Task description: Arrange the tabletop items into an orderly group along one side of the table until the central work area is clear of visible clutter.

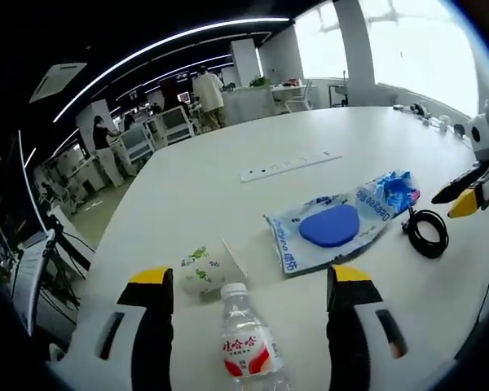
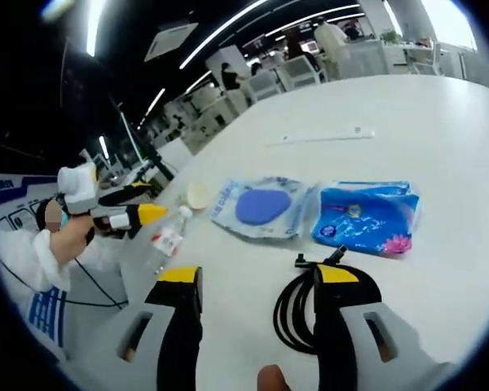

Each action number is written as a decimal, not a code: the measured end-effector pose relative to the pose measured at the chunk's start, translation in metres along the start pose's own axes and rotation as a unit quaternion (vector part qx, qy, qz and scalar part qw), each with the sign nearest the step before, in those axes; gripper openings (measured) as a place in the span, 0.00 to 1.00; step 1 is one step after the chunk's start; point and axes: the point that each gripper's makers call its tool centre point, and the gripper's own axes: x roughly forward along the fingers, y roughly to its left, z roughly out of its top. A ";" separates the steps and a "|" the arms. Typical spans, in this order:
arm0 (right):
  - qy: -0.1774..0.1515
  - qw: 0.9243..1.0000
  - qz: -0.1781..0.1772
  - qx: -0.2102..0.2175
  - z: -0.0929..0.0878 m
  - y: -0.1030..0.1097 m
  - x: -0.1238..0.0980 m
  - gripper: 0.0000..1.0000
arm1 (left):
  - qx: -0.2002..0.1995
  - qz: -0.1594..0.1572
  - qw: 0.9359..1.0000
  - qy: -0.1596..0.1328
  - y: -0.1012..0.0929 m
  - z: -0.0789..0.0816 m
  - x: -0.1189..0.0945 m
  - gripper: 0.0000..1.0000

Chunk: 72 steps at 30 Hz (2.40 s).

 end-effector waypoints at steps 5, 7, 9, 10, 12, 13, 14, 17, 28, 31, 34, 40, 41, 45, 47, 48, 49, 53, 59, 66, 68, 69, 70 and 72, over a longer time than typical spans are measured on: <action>-0.002 1.000 0.001 0.006 0.001 0.000 0.000 0.52 | -0.003 0.000 1.000 0.006 0.001 -0.008 -0.003 0.79; -0.002 1.000 0.001 0.006 0.000 0.001 0.000 0.52 | -0.005 0.004 1.000 0.009 0.004 -0.013 -0.005 0.79; -0.002 1.000 0.001 0.009 -0.001 0.002 0.000 0.51 | -0.012 0.004 1.000 0.010 0.005 -0.017 -0.007 0.79; -0.002 1.000 0.002 0.011 -0.001 0.003 0.001 0.51 | -0.014 0.004 1.000 0.012 0.006 -0.018 -0.007 0.79; 0.000 1.000 0.002 0.011 -0.003 0.004 0.001 0.51 | -0.015 0.006 1.000 0.018 0.007 -0.023 -0.009 0.78; 0.001 1.000 0.002 0.012 -0.004 0.004 0.002 0.50 | -0.017 0.006 1.000 0.019 0.008 -0.025 -0.009 0.78; 0.003 1.000 0.003 0.013 -0.005 0.005 0.002 0.50 | -0.020 0.007 1.000 0.020 0.008 -0.028 -0.010 0.78; 0.004 1.000 0.005 0.014 -0.007 0.007 0.002 0.49 | -0.027 0.007 0.999 0.023 0.009 -0.033 -0.013 0.77; 0.018 1.000 0.008 0.017 -0.016 0.014 0.008 0.48 | -0.059 0.007 0.997 0.043 0.005 -0.062 -0.017 0.76; 0.022 1.000 0.009 0.018 -0.018 0.016 0.009 0.47 | -0.063 0.007 0.997 0.045 0.006 -0.064 -0.016 0.75; 0.026 0.999 0.009 0.016 -0.019 0.017 0.011 0.46 | -0.074 0.007 0.996 0.051 0.007 -0.070 -0.015 0.74; 0.029 0.999 0.016 0.016 -0.015 0.023 0.016 0.45 | -0.074 0.006 0.995 0.064 0.002 -0.085 -0.011 0.72; 0.030 0.999 0.017 0.013 -0.014 0.024 0.017 0.45 | -0.078 0.004 0.995 0.067 0.000 -0.090 -0.012 0.71; 0.031 0.999 0.025 0.011 -0.009 0.030 0.021 0.45 | -0.091 0.016 0.993 0.072 0.002 -0.104 -0.015 0.64; 0.032 0.999 0.029 0.011 -0.007 0.033 0.024 0.45 | -0.100 0.014 0.992 0.073 0.001 -0.109 -0.014 0.65; 0.036 0.999 0.033 0.005 -0.006 0.036 0.027 0.44 | -0.100 0.014 0.992 0.076 0.001 -0.111 -0.014 0.64; 0.039 0.999 0.034 0.002 -0.006 0.038 0.029 0.44 | -0.100 0.015 0.992 0.079 0.001 -0.113 -0.015 0.63; 0.045 0.998 0.046 -0.006 -0.004 0.046 0.036 0.44 | -0.095 0.018 0.991 0.090 0.001 -0.120 -0.015 0.51; 0.056 0.996 0.060 -0.020 0.002 0.058 0.046 0.42 | -0.094 0.013 0.991 0.092 -0.006 -0.121 -0.011 0.42; 0.061 0.993 0.095 -0.030 0.027 0.082 0.073 0.41 | -0.107 0.033 0.989 0.100 -0.001 -0.130 -0.010 0.44; 0.057 0.993 0.103 -0.030 0.039 0.090 0.083 0.41 | -0.085 0.023 0.988 0.123 -0.006 -0.144 -0.012 0.47; 0.055 0.992 0.106 -0.035 0.043 0.093 0.087 0.41 | -0.112 0.032 0.987 0.110 -0.005 -0.141 -0.013 0.48; 0.055 0.992 0.109 -0.039 0.046 0.096 0.091 0.41 | -0.142 0.033 0.984 0.106 -0.007 -0.141 -0.014 0.48; 0.057 0.991 0.118 -0.037 0.051 0.104 0.099 0.41 | -0.158 0.030 0.982 0.103 -0.009 -0.143 -0.017 0.48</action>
